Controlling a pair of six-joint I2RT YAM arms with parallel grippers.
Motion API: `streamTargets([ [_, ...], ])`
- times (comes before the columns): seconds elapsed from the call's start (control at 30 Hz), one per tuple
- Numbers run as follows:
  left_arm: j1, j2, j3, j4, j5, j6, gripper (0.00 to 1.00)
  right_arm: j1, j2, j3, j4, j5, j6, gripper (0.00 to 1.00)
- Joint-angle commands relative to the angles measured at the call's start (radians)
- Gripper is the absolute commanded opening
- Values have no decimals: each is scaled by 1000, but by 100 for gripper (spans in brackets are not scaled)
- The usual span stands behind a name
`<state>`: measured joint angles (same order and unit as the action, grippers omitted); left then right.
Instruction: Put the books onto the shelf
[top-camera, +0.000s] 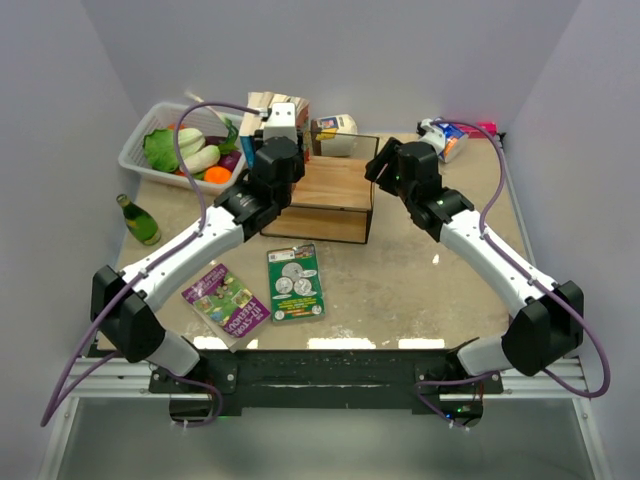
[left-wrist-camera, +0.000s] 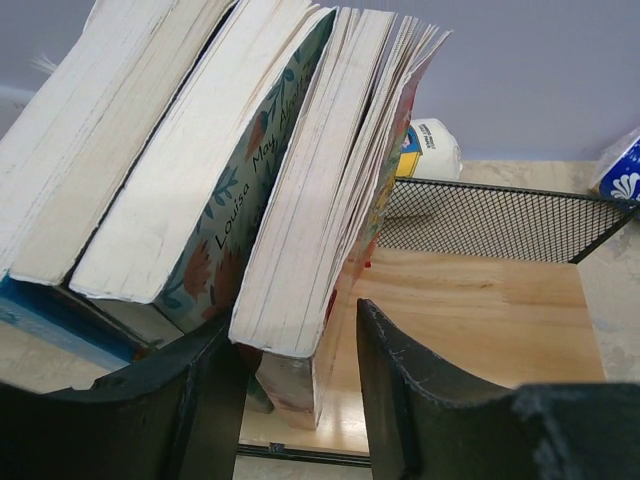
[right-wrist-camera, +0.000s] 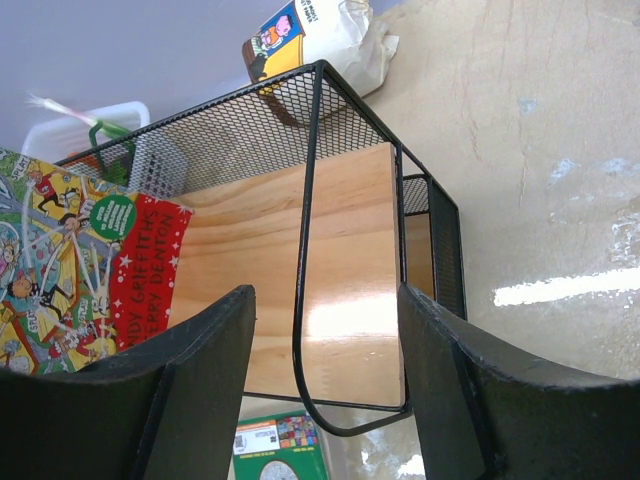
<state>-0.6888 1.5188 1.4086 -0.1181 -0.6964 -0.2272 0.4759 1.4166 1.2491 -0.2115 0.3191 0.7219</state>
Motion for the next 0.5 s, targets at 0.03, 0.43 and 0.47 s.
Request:
streamTargets([
  [0.03,8,-78,-3,32,-52,-24,50,-3,-1,35,32,-2,-6,63],
  [0.43,-26,-190,-8,-15,-41,-37,48,-2,10,33,32,-6,-3,63],
  [0.47,-32,-196,-13,-12,-43,-29,47,-2,10,35,35,-6,-1,63],
])
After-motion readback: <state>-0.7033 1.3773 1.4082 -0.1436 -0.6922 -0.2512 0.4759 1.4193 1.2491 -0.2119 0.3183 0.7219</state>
